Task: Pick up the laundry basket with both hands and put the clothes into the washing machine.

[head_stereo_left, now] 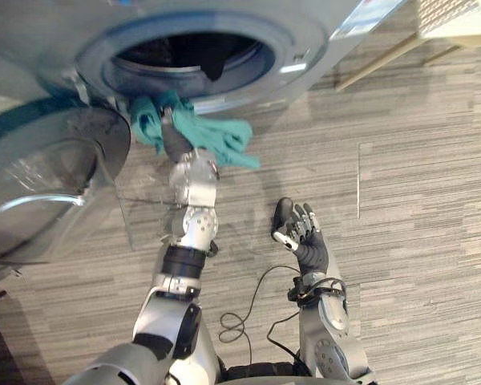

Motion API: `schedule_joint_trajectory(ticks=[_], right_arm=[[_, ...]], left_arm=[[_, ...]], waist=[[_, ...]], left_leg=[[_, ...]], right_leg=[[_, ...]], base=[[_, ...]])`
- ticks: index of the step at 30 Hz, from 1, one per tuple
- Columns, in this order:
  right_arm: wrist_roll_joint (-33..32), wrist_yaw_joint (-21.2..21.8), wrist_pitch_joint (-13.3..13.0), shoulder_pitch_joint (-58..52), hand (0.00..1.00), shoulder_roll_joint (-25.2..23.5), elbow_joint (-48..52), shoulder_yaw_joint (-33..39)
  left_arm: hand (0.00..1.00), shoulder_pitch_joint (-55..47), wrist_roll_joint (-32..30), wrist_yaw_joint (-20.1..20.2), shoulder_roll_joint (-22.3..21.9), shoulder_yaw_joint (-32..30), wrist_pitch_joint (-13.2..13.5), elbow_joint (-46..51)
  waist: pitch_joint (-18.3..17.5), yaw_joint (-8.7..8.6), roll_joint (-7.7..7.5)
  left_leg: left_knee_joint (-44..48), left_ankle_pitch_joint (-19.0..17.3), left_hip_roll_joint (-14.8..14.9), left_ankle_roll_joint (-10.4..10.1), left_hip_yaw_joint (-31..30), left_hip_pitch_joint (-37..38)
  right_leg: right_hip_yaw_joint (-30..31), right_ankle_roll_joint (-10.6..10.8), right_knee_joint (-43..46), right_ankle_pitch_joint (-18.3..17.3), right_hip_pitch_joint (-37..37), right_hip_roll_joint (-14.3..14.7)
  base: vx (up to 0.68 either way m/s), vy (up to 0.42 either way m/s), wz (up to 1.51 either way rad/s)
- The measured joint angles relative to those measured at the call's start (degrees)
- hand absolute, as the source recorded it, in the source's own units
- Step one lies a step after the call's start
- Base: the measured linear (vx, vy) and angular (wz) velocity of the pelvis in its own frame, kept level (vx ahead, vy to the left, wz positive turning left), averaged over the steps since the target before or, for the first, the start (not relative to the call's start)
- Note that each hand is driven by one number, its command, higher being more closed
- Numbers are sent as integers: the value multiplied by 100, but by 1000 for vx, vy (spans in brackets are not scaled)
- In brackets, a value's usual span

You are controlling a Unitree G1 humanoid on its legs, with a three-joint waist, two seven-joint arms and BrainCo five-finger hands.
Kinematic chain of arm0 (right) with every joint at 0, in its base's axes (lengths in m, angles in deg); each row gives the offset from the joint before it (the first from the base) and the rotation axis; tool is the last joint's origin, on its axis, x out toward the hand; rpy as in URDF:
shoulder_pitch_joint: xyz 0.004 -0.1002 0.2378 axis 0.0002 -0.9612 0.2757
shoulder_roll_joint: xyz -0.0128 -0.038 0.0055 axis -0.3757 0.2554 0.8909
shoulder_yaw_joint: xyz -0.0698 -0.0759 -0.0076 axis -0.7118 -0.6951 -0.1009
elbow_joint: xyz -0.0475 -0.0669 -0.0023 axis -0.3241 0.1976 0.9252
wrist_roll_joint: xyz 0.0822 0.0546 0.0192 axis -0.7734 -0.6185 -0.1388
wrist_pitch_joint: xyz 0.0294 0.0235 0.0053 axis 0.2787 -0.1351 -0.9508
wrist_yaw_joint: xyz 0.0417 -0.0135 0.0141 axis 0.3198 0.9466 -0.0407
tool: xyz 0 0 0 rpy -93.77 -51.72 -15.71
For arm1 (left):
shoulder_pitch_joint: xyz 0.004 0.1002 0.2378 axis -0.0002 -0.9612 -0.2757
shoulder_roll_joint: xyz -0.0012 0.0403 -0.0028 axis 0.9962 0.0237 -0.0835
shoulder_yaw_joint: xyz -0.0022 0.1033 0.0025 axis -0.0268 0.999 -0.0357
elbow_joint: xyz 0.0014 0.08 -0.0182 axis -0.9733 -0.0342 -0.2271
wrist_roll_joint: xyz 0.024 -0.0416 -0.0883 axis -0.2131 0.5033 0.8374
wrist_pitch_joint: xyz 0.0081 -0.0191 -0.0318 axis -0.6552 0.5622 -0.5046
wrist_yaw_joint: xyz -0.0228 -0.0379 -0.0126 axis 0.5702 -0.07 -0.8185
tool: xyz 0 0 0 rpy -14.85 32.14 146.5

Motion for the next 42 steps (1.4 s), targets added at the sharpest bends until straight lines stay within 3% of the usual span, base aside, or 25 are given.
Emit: schedule_joint_trajectory(ticks=[4,7,9,15,19,21,25,28,30,37,38,39,40,41,42], right_arm=[[-61,-48,-121,324,0,-2,-101,11],[-608,387,-435,496,0,9,-97,152],[-1416,763,-627,541,0,-20,-165,219],[-2712,1394,-892,552,0,-137,-166,222],[-2971,1556,-894,560,0,-169,-148,205],[-2988,1606,-893,561,0,-140,-118,154],[-3096,1668,-883,568,0,-136,141,51],[-3144,1660,-888,567,0,-141,240,159],[-3159,1647,-884,567,0,-144,335,173],[-3321,1616,-1015,564,0,-141,469,216],[-3321,1644,-1078,547,0,-132,513,216],[-3321,1661,-1091,534,0,-117,533,217],[-3339,1706,-1104,504,0,-90,571,221],[-3432,1887,-1131,409,0,-58,645,255],[-3456,1966,-1161,374,0,-52,666,267]], left_arm=[[100,740,90,-60,226,47,92,79],[100,1264,96,-2,451,123,108,79],[100,1724,293,164,767,300,114,-35],[100,3122,851,558,1228,730,137,-561],[100,3927,866,592,1529,950,171,-1208],[100,4528,524,540,1765,1004,45,-1671],[100,5844,-466,310,2328,1224,-429,-2368],[100,6053,-905,369,2468,1316,-703,-2525],[100,6340,-1019,109,2667,1147,-1056,-2926],[100,6938,-1224,-1033,2767,1298,-1089,-2880],[100,7133,-2014,-1425,2787,1589,-1125,-2642],[100,7215,-2372,-1530,2820,1727,-1136,-2577],[100,7322,-3120,-1620,2879,1943,-1286,-2480],[0,7415,-4342,-1607,3053,2248,-1538,-2421],[0,7467,-4806,-1581,3158,2434,-1652,-2419]], waist=[[1,-26,0],[1,-67,0],[9,-128,-8],[10,-155,-10],[14,-179,-23],[42,-201,-106],[40,-290,-124],[41,-251,-125],[41,-271,-125],[43,-283,-121],[44,-286,-120],[44,-286,-120],[44,-286,-120],[43,-276,-120],[42,-275,-117]], left_leg=[[495,-11,72,2,-272,-834],[682,-11,93,-2,-354,-1312],[829,-6,173,5,-376,-1569],[950,-6,189,8,-419,-1869],[1008,-23,270,32,-395,-1920],[1025,-39,348,54,-360,-1972],[1000,-38,455,58,-323,-2215],[961,-35,467,59,-335,-2300],[873,-26,465,68,-309,-2378],[673,-23,420,70,-133,-2374],[669,-24,424,72,-74,-2374],[670,-24,436,72,-57,-2374],[669,-24,453,73,-38,-2373],[663,-25,459,73,-32,-2367],[649,-25,461,73,-35,-2364]], right_leg=[[-30,-27,543,-129,-735,-39],[-22,-30,740,-153,-1199,-52],[-26,-85,844,-118,-1447,-40],[-29,-148,933,-82,-1723,-40],[-28,-151,928,-75,-1769,11],[-16,-164,900,-60,-1856,70],[-29,-189,760,63,-2083,178],[-73,-196,708,72,-2132,191],[-92,-182,580,128,-2195,211],[-60,-162,438,146,-2287,184],[-56,-162,438,146,-2322,159],[-59,-162,435,146,-2326,158],[-74,-162,426,146,-2325,156],[-96,-162,425,146,-2319,146],[-110,-162,424,146,-2315,136]], base=[[-129,-92,11],[-124,-60,2],[-99,-32,-9],[-19,-3,-2],[-15,4,-7],[-31,2,-24],[-29,10,-17],[-4,4,-2],[-40,15,-5],[-9,25,1],[13,40,-2],[18,51,-5],[14,40,-5],[13,39,-3],[13,36,6]])
